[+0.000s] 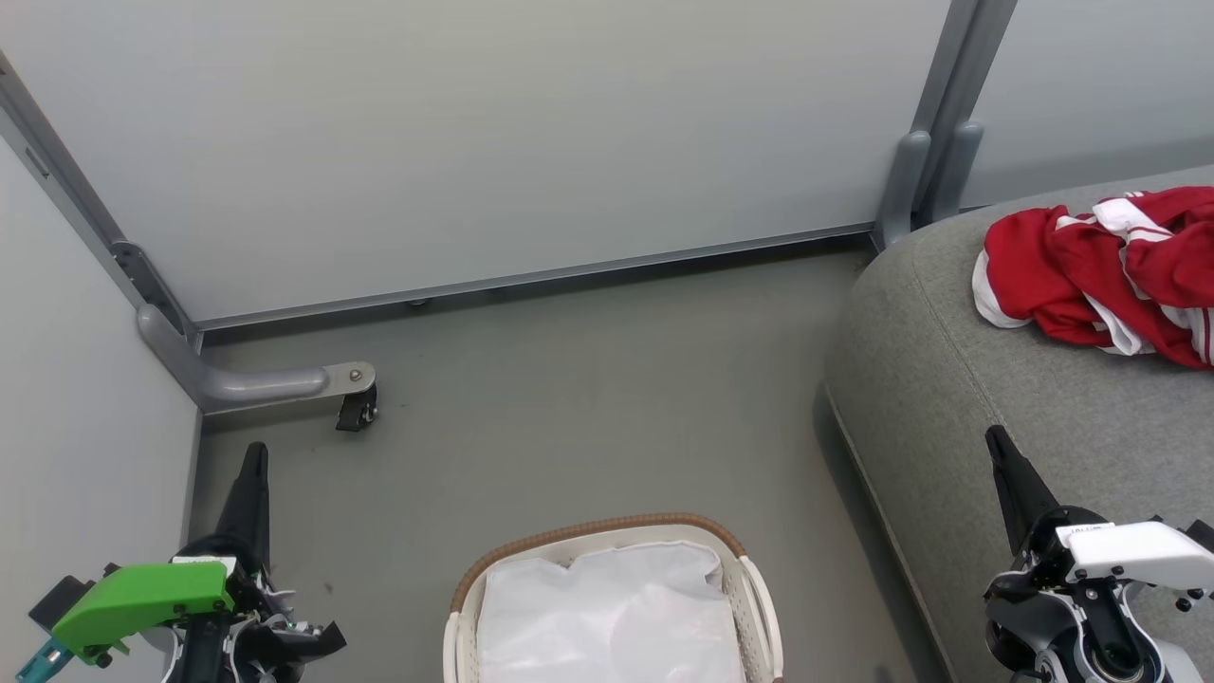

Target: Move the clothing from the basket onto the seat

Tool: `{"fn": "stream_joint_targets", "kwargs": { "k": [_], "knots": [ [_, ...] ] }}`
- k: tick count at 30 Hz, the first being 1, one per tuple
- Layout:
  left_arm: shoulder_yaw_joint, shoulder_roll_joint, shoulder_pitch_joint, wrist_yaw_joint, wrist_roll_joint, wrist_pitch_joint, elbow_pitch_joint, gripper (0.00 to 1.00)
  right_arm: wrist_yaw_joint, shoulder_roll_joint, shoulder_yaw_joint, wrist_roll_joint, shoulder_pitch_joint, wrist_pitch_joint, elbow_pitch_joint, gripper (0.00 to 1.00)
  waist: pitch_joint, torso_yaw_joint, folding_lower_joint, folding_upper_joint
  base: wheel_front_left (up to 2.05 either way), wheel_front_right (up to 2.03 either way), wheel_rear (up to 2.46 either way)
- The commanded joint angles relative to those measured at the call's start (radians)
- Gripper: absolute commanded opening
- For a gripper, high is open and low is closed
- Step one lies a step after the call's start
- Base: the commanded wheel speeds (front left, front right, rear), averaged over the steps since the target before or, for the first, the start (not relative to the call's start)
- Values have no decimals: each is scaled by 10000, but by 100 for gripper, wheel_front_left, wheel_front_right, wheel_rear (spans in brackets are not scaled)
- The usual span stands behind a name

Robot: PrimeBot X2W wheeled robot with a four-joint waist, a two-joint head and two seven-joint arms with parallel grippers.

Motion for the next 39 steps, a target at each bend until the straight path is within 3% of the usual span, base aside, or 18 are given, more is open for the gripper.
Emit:
{"fn": "stream_joint_targets", "kwargs": {
  "k": [1, 39],
  "knots": [
    [24, 47, -102, -63, -33, 44, -11, 0, -3, -59, -18, 29, -78, 32, -40, 0, 0, 1, 0, 0, 0, 0, 0],
    [22, 47, -102, -63, -33, 39, -12, 0, -3, -59, -16, 31, -76, 30, -37, 0, 0, 1, 0, 0, 0, 0, 0]
  ]
}}
